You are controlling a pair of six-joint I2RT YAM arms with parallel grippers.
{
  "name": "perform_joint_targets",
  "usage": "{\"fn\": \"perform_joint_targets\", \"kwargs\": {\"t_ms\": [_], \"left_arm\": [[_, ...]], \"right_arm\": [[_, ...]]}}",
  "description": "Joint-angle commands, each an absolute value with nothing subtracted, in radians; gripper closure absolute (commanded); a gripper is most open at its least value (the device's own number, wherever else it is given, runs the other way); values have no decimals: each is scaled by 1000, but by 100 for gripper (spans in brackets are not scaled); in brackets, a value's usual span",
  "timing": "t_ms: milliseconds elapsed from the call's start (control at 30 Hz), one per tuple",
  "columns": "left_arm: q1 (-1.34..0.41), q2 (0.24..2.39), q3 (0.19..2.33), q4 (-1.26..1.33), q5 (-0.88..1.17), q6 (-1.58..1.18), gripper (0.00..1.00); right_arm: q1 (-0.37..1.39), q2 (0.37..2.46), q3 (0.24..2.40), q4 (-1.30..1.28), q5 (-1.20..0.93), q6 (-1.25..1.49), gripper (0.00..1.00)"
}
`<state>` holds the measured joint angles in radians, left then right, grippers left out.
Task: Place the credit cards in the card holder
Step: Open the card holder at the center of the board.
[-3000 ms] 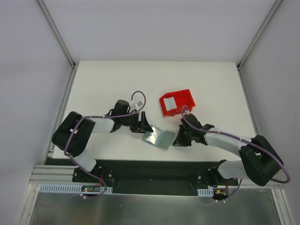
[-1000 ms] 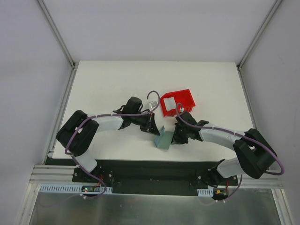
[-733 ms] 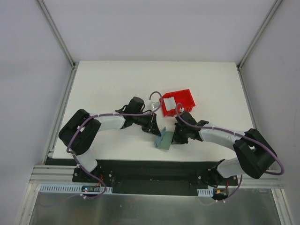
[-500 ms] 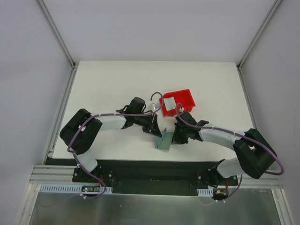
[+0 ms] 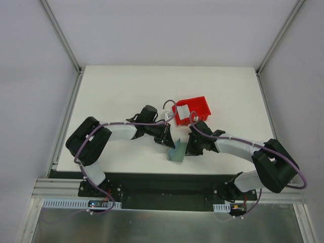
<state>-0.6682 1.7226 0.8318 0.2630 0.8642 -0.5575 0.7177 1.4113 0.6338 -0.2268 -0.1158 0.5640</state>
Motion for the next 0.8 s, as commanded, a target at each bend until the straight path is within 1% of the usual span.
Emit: {"fn": "perform_joint_targets", "kwargs": {"t_ms": [0,67,100,233,333,400,467,567,633,700,767], "left_arm": [[-680,1746,844,253,874,-535,93],[-680,1744,844,253,873,-535,89],[-678,1744,844,253,874,-537,89],[-680,1752,844,256,874,-540,92],[-681,1752,842,264,887,-540,85],[-681,1749,841,267,891,-541,84],[-681,1749,842,268,896,-541,83],[-681,1752,845,270,893,-543,86],[-681,1753,845,273,896,-545,83],[-681,1753,844,278,897,-548,84],[-681,1752,842,282,903,-549,82]], "right_arm": [[729,1463,583,-310,-17,532,100],[727,1463,581,-311,-17,529,100],[729,1462,581,-311,-17,529,100],[727,1462,581,-311,-18,529,100],[727,1462,583,-311,-20,528,100],[729,1463,581,-311,-18,526,100],[729,1463,583,-311,-18,528,100],[729,1462,584,-310,-18,528,100],[729,1463,584,-313,-18,526,100],[727,1462,584,-314,-17,526,100],[727,1462,583,-313,-20,526,100]]}}
